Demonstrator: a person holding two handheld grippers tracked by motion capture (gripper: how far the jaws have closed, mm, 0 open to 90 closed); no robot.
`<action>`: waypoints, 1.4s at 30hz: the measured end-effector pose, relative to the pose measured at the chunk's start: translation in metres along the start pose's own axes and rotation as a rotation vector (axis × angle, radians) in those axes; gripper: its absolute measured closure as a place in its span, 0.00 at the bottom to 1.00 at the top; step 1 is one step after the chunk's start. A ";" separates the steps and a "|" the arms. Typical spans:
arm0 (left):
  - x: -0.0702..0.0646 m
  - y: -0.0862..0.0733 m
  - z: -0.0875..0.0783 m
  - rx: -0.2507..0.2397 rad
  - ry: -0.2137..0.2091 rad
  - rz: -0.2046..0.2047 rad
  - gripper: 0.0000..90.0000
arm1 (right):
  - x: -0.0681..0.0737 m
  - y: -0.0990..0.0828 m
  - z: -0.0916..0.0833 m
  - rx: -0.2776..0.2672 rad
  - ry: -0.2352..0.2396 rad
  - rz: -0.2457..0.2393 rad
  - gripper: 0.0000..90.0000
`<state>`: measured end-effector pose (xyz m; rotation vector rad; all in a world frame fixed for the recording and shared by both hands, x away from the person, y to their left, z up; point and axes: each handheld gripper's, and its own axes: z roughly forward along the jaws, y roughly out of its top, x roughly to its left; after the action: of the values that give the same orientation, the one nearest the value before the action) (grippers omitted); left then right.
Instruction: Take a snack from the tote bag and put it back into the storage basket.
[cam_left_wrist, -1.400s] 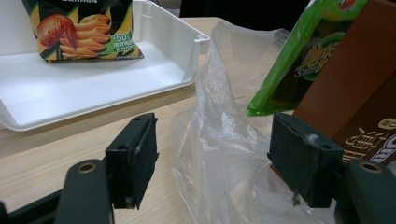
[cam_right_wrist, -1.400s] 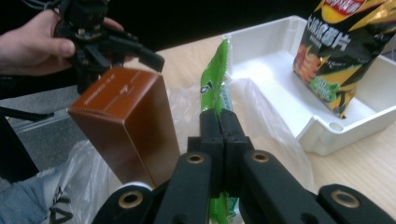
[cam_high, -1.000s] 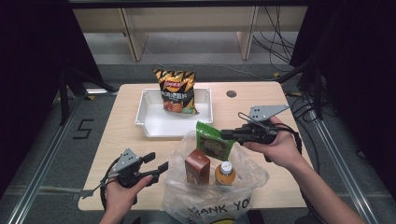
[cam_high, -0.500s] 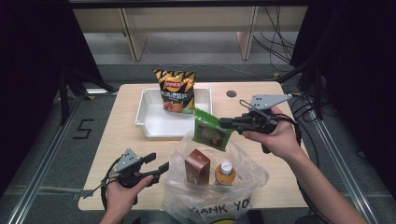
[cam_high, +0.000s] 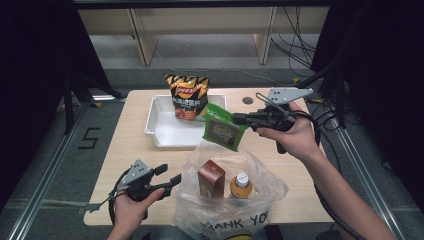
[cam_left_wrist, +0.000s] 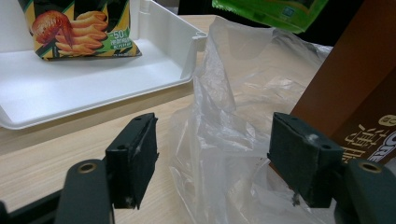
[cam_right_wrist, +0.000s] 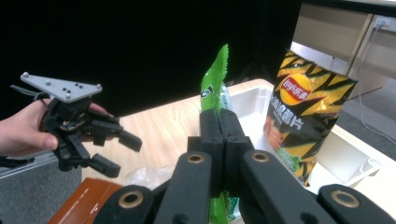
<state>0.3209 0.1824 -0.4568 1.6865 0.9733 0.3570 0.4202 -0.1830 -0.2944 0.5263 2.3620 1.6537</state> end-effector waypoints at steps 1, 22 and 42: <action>0.000 0.000 0.000 0.001 0.004 0.001 0.35 | -0.001 0.002 0.000 0.000 -0.008 -0.001 1.00; 0.001 0.000 0.000 0.006 -0.004 0.005 0.35 | -0.023 0.019 0.030 -0.020 -0.065 0.023 1.00; 0.001 0.000 0.001 -0.001 -0.012 -0.005 0.35 | -0.049 0.028 0.074 0.006 -0.076 0.060 1.00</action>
<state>0.3218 0.1827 -0.4575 1.6834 0.9681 0.3430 0.4967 -0.1299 -0.2957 0.6556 2.3189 1.6225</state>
